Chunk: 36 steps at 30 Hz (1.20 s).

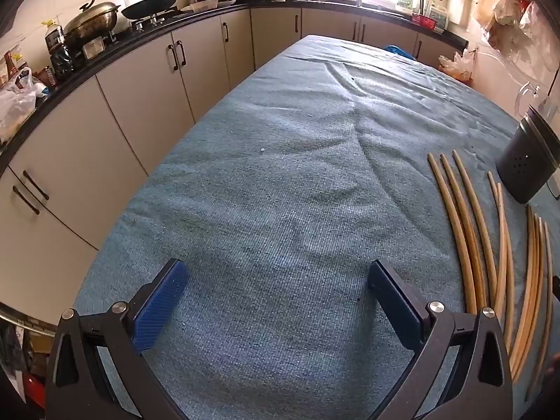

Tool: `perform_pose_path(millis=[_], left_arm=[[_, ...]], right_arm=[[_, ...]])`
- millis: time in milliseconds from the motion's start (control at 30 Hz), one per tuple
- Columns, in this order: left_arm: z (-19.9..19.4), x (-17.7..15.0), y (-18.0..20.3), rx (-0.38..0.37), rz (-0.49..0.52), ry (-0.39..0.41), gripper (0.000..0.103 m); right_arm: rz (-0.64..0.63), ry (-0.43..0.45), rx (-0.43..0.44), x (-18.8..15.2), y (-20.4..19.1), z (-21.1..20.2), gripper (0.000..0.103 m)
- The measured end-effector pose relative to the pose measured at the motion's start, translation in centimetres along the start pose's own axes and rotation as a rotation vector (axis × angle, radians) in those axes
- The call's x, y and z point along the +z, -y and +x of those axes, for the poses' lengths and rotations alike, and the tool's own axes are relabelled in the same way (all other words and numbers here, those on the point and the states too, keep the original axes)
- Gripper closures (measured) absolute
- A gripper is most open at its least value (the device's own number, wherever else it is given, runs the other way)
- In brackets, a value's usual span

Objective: Organize utensils
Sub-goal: 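Move the right tool toward the wooden chopsticks beside the grey cup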

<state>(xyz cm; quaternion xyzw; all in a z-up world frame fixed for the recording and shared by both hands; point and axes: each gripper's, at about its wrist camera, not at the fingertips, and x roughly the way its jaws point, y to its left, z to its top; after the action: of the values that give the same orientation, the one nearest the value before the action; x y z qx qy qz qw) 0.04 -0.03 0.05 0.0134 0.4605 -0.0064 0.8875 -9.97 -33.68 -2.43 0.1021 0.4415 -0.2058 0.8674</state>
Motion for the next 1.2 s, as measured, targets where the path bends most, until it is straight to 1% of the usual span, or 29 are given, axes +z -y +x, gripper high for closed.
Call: perform_pose_path(millis=[133,167,267,300,333,367,400,433,467,533,600,633,667,700,733,800,867,933,1000,1033,1200], left_arm=[[0.0,0.2,-0.4,-0.014,0.009,-0.006,0.000],[-0.3,0.2,-0.6,-0.019,0.005,0.004,0.000],[-2.0,-0.3,-1.5,-0.033,-0.011,0.080,0.000],[-2.5,-0.5,-1.8,-0.020,-0.037,0.091,0.000],[-4.1,-1.3,-2.3,-0.034,-0.055,0.126,0.000],[-5.0,-1.6,-2.5,-0.049,-0.060,0.140,0.000],[-6.1,-2.1,-1.7,-0.050,-0.054,0.164,0.000],[-7.3,-2.6,-1.7,-0.057,-0.048,0.194,0.000],[-7.7,-2.7,-1.2,-0.056,-0.039,0.204,0.000],[-9.8,-3.6,-0.7,-0.066,-0.022,0.243,0.000],[-13.2,-4.9,-0.6,-0.093,-0.007,0.294,0.000],[-14.2,-5.4,-0.6,-0.088,-0.001,0.326,0.000],[-14.6,-5.5,-0.7,-0.081,0.005,0.342,0.000],[-15.0,-5.5,-0.7,-0.072,0.012,0.359,0.000],[-15.8,-5.6,-0.7,-0.043,0.035,0.391,0.000],[-15.4,-5.3,-0.7,-0.032,0.031,0.397,0.000],[-15.0,-5.2,-0.5,-0.033,0.037,0.395,0.000],[-14.0,-5.0,-0.1,-0.027,0.053,0.377,0.000],[-13.2,-5.1,0.7,-0.017,0.070,0.362,0.000],[-13.4,-5.8,2.0,-0.008,0.079,0.361,0.000],[-13.5,-6.3,2.6,-0.004,0.082,0.350,0.000]], right_arm=[[0.002,-0.002,-0.003,0.2,-0.1,0.1,0.000],[0.006,-0.003,-0.007,0.3,-0.2,0.1,0.000],[0.002,-0.003,-0.016,-0.1,-0.2,-0.3,0.002],[0.004,-0.005,-0.023,-0.4,-0.2,-1.0,0.003],[0.018,-0.002,-0.012,-0.8,0.0,-1.9,0.004],[0.031,0.014,0.016,-1.2,0.2,-3.3,0.004],[0.039,0.042,0.042,-1.7,0.2,-4.9,0.004],[0.044,0.079,0.055,-2.2,0.2,-6.6,0.004],[0.048,0.121,0.072,-2.8,0.1,-8.6,0.004],[0.061,0.209,0.138,-4.4,-0.2,-12.4,0.004],[0.064,0.294,0.205,-6.2,-0.7,-15.5,0.004],[0.057,0.316,0.226,-7.0,-0.7,-16.4,0.004],[0.022,0.351,0.250,-7.5,-1.6,-17.3,0.004],[0.004,0.370,0.253,-7.9,-1.9,-17.8,0.004],[-0.002,0.380,0.262,-8.1,-2.0,-18.0,0.004],[0.002,0.367,0.292,-8.2,-2.1,-17.6,0.005],[-0.003,0.334,0.299,-7.9,-2.5,-17.1,0.011],[-0.018,0.302,0.310,-7.9,-3.1,-16.4,0.011],[-0.022,0.288,0.312,-7.9,-3.5,-16.1,0.011],[-0.021,0.286,0.313,-8.1,-3.4,-16.1,0.011],[-0.027,0.266,0.318,-8.3,-3.7,-15.9,0.011]])
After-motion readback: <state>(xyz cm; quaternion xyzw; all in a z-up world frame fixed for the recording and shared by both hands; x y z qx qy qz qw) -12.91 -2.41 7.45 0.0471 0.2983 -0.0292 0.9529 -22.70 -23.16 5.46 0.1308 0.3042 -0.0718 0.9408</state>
